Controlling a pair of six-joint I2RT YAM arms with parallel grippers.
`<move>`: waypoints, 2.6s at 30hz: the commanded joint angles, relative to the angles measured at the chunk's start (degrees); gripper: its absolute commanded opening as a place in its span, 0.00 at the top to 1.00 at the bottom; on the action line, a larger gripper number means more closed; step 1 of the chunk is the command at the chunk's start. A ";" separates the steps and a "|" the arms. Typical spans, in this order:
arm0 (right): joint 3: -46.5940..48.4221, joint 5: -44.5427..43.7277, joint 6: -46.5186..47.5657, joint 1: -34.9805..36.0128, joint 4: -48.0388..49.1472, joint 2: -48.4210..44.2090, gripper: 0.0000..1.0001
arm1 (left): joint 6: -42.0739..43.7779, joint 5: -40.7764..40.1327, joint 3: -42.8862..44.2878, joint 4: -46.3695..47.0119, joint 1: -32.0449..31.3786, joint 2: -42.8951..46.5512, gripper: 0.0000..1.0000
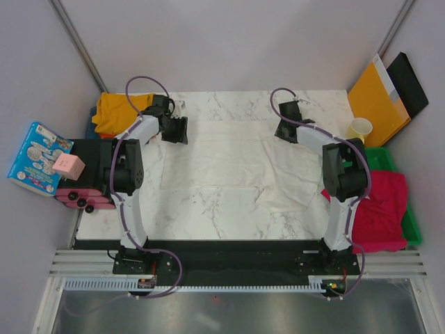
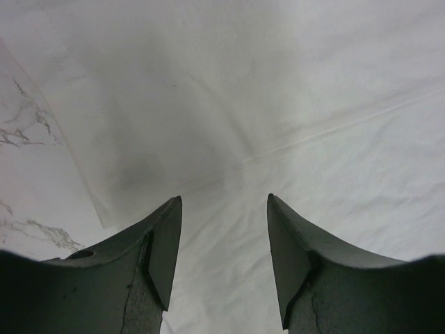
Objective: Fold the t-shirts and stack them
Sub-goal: Fold the tshirt
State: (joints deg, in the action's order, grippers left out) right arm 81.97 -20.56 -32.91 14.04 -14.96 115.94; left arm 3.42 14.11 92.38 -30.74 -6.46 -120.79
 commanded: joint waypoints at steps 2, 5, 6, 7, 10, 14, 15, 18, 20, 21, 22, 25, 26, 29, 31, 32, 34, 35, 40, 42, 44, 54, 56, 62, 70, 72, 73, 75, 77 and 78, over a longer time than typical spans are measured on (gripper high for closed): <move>0.73 2.36 -2.25 -0.07 3.62 1.92 0.53 | 0.27 1.45 -0.27 1.04 0.04 1.61 0.41; 1.52 3.33 -2.86 -0.59 3.80 3.32 0.54 | 0.45 1.27 -0.27 1.04 0.04 1.35 0.41; 1.52 3.85 -3.13 -0.68 3.97 3.85 0.54 | 0.36 1.27 -0.27 1.03 0.04 1.35 0.41; 1.87 4.12 -3.30 -1.03 4.15 4.20 0.55 | 0.45 1.27 -0.27 1.12 0.04 1.35 0.41; 1.61 4.47 -3.74 -1.47 4.50 4.56 0.56 | 0.53 1.19 -0.18 1.03 0.04 1.17 0.41; 0.82 4.21 -3.48 -1.56 5.47 3.94 0.63 | 0.62 1.18 0.17 1.12 0.04 0.82 0.41; 0.30 4.12 -3.48 -1.65 5.73 3.42 0.66 | 0.54 1.27 0.26 1.12 0.04 0.82 0.41; -0.50 3.77 -3.22 -1.65 6.61 2.54 0.83 | 0.27 1.45 0.43 1.04 0.04 0.73 0.41; -0.67 3.60 -3.04 -1.56 6.61 1.84 0.88 | 0.36 1.45 0.52 1.04 0.04 0.65 0.41; -1.02 3.59 -2.95 -1.56 6.79 1.66 0.90 | 0.45 1.45 0.52 1.03 0.04 0.56 0.41; -1.11 3.59 -2.78 -1.56 6.79 1.40 0.90 | 0.36 1.45 0.70 1.03 0.04 0.56 0.41; -1.90 3.59 -2.52 -1.39 6.79 0.17 0.92 | 0.36 1.54 0.61 1.04 0.04 0.56 0.41; -2.17 3.51 -2.60 -1.39 6.79 -0.71 0.94 | 0.36 1.54 0.52 1.12 0.04 0.47 0.41; -3.48 3.24 -2.78 -0.86 6.79 -2.73 1.00 | 0.27 1.45 0.52 1.12 0.04 0.38 0.41; -4.45 3.07 -2.69 -0.25 6.79 -3.87 1.00 | 0.18 1.54 0.52 1.12 0.04 0.30 0.41; -4.80 2.98 -2.78 -0.07 6.79 -4.84 1.00 | 0.18 1.45 0.52 1.12 0.04 0.21 0.41; -5.68 2.80 -2.78 0.55 6.70 -5.63 1.00 | 0.18 1.36 0.44 1.04 0.04 0.03 0.41; -6.29 2.72 -2.86 0.98 6.61 -6.42 1.00 | 0.18 1.27 0.43 1.03 0.04 -0.06 0.41; -8.84 2.80 -3.66 2.39 6.70 -9.06 1.00 | 0.10 1.27 0.08 1.21 0.04 -0.23 0.41; -10.51 2.63 -4.45 3.44 6.70 -9.76 1.00 | 0.18 1.19 0.00 1.21 0.04 -0.23 0.41; -12.35 2.37 -5.49 4.76 6.79 -10.82 1.00 | 0.10 1.36 -0.01 1.30 0.04 -0.23 0.42; -21.50 0.52 -11.04 9.51 9.16 -14.07 1.00 | -0.08 1.71 0.08 1.47 -0.05 -0.85 0.42; -22.82 -0.10 -11.57 10.21 9.51 -14.86 1.00 | -0.08 1.80 0.08 1.39 -0.05 -0.94 0.42; -20.90 -1.41 -9.11 10.83 10.13 -15.74 0.52 | -0.17 2.24 0.43 1.39 -0.05 -1.29 0.42; -7.45 -4.75 -3.92 6.02 4.07 -11.35 0.38 | -0.26 2.76 1.31 1.47 -0.40 -2.08 0.42; -6.31 -2.92 -3.66 3.11 3.80 -8.73 0.40 | -0.17 2.85 1.49 1.47 -0.40 -2.34 0.42; -4.21 -1.08 -3.31 1.01 3.02 -7.41 0.44 | -0.26 3.03 1.49 1.47 -0.48 -2.60 0.41; -1.39 -1.85 -0.77 -0.15 1.00 -3.29 0.51 | -0.52 3.12 1.84 1.39 -0.48 -2.96 0.42; 2.39 -2.47 0.56 -1.12 -1.64 -0.73 0.66 | -1.13 3.64 2.54 1.21 -0.48 -3.57 0.42; 3.27 -2.56 1.52 -1.30 -2.26 1.11 0.70 | -1.40 3.82 2.80 1.12 -0.48 -3.83 0.42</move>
State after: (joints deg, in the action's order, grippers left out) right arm 80.73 -22.28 -35.27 14.11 -11.42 110.83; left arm 3.38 15.73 92.64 -30.15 -6.63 -123.22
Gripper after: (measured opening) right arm 0.369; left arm 0.586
